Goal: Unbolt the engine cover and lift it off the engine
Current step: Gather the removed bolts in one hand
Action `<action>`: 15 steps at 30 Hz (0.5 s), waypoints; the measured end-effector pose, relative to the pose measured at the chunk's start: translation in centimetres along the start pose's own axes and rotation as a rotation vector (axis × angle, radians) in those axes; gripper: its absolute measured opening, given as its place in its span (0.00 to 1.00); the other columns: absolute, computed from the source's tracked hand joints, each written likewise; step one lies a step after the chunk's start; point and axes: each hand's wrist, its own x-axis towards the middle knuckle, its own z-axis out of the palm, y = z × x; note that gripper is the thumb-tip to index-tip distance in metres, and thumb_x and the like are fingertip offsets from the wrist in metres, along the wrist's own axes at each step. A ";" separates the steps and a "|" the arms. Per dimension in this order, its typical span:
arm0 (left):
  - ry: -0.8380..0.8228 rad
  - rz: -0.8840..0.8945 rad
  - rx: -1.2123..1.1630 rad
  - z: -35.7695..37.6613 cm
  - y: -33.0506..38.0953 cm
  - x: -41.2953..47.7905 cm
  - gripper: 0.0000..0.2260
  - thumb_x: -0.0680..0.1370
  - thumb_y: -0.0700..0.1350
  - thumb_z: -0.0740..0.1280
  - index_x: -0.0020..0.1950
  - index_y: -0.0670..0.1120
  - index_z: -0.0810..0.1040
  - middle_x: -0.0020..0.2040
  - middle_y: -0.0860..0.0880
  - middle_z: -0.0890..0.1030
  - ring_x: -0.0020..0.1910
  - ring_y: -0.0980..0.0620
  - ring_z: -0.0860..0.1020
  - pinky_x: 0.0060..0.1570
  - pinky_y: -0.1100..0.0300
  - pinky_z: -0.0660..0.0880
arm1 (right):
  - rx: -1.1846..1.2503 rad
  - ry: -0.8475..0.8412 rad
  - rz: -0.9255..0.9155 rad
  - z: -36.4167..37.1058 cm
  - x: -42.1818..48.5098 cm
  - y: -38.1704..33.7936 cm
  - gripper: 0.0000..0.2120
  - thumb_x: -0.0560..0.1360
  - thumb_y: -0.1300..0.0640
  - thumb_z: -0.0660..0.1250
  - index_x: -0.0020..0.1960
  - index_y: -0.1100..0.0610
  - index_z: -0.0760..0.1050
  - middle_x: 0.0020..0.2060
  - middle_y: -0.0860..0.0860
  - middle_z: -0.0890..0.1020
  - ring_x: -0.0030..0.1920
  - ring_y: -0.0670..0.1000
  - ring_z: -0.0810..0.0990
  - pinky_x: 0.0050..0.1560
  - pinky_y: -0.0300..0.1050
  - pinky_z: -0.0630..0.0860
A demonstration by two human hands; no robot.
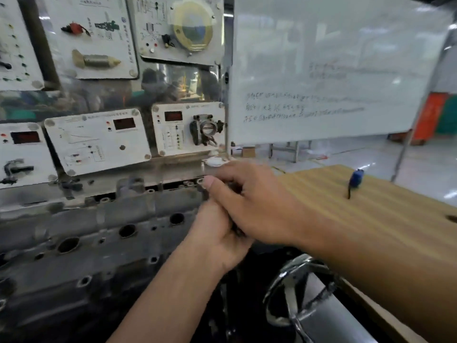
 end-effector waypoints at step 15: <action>-0.368 -0.040 1.889 4.1 -32.8 13.5 0.12 0.82 0.41 0.58 0.63 0.39 0.73 0.55 0.41 0.80 0.53 0.41 0.79 0.41 0.54 0.73 | -0.076 0.232 0.941 -13.2 -19.5 24.8 0.25 0.83 0.43 0.54 0.50 0.58 0.84 0.49 0.51 0.85 0.44 0.44 0.80 0.47 0.39 0.73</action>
